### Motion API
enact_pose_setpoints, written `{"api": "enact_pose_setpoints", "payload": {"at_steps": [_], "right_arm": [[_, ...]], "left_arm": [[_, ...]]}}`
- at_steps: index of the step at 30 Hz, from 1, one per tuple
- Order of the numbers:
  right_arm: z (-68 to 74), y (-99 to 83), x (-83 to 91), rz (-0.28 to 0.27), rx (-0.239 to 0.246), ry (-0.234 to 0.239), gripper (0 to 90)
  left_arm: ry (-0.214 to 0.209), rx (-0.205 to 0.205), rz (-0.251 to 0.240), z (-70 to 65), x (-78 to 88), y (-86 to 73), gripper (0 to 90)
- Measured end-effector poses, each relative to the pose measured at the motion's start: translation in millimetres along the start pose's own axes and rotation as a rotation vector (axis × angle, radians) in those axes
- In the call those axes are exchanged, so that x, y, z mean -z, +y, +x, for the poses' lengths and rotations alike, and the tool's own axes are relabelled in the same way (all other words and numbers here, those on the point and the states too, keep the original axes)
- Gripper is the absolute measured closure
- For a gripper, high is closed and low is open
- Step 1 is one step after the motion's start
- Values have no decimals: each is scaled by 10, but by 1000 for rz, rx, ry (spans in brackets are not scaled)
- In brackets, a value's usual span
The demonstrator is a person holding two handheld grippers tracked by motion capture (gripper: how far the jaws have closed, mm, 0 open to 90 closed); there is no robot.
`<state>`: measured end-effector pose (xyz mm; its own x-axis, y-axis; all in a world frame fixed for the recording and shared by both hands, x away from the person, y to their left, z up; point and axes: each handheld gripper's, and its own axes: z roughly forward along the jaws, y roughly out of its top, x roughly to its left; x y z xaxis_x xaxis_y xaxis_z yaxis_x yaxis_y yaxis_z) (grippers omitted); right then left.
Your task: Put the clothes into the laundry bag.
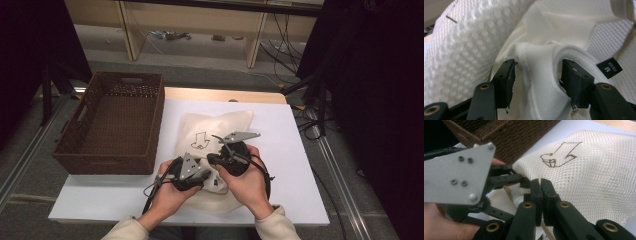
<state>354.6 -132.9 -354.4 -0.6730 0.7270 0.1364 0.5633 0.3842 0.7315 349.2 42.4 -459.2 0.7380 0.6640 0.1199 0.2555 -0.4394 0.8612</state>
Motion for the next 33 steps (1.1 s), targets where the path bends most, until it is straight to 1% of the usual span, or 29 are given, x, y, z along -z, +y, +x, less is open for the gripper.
{"api": "enact_pose_setpoints", "payload": {"at_steps": [1, 2, 3, 4, 7, 9, 12, 13, 15, 16, 17, 18, 19, 20, 21, 22, 23, 24, 25, 26, 27, 28, 29, 30, 31, 33], "right_arm": [[-3, -1, 0, -1, 2, -1, 900], [-1, -1, 0, 0, -2, -1, 900], [-3, -1, 0, -1, 1, 4, 900], [-6, 0, 1, -4, 6, 6, 900], [-6, 2, 10, -3, 3, 6, 899], [-4, 2, 5, -4, 2, 6, 899], [-5, 0, 4, -3, 9, 2, 900], [-1, 2, 10, -1, 1, 8, 899], [-5, 1, 13, -1, 5, 5, 899], [-4, 1, 12, -3, 4, 4, 899], [-5, 3, 12, 0, 6, 5, 900], [-3, 2, 7, 0, 8, 4, 899], [-2, 1, 7, 0, 9, 4, 900], [-2, 1, 5, -1, 11, 6, 899], [9, -1, 12, 8, -7, 2, 900], [14, 0, 16, 9, -8, 0, 899], [16, -1, 15, 5, -11, 1, 899], [14, 0, 15, 8, -8, 1, 899], [12, 0, 12, 8, -9, 0, 899], [5, 1, 9, 8, 0, 4, 899], [16, -2, 5, 10, -17, 4, 899], [22, -6, -5, 6, -19, 1, 899], [24, -9, -19, -7, -14, -1, 899], [24, -9, -20, -7, -12, 0, 899], [25, -8, -22, -3, -16, 8, 899], [15, -1, 0, 14, -6, 5, 899]], "left_arm": [[-3, -24, 15, 7, 17, -9, 432], [-4, -23, 30, -5, 34, -24, 427], [-11, -20, 33, -21, 47, -37, 419], [-7, -27, 36, -33, 62, -50, 411], [-14, -44, 59, -53, 119, -74, 402], [-25, -46, 66, -70, 158, -95, 399], [-30, -59, 82, -97, 214, -120, 387], [-35, -56, 85, -112, 241, -133, 383], [-45, -60, 98, -129, 295, -162, 373], [-46, -53, 93, -137, 298, -170, 367], [-48, -40, 97, -150, 301, -194, 360], [-46, -53, 107, -146, 298, -207, 336], [-41, -45, 98, -160, 277, -223, 324], [-45, -50, 111, -167, 261, -234, 324], [-55, -47, 115, -178, 228, -248, 324], [-58, -31, 103, -197, 200, -260, 331], [-63, -31, 111, -204, 176, -263, 342], [-71, -37, 135, -196, 158, -260, 352], [-73, -25, 125, -199, 124, -267, 356], [-79, -21, 138, -194, 106, -263, 362], [-80, -13, 130, -194, 72, -270, 365], [-79, -15, 139, -192, 52, -262, 364], [-80, -12, 129, -201, 26, -257, 354], [-87, -11, 133, -215, 3, -243, 338], [-90, -10, 128, -232, -4, -232, 322], [-105, -11, 119, -279, -2, -195, 290]]}}
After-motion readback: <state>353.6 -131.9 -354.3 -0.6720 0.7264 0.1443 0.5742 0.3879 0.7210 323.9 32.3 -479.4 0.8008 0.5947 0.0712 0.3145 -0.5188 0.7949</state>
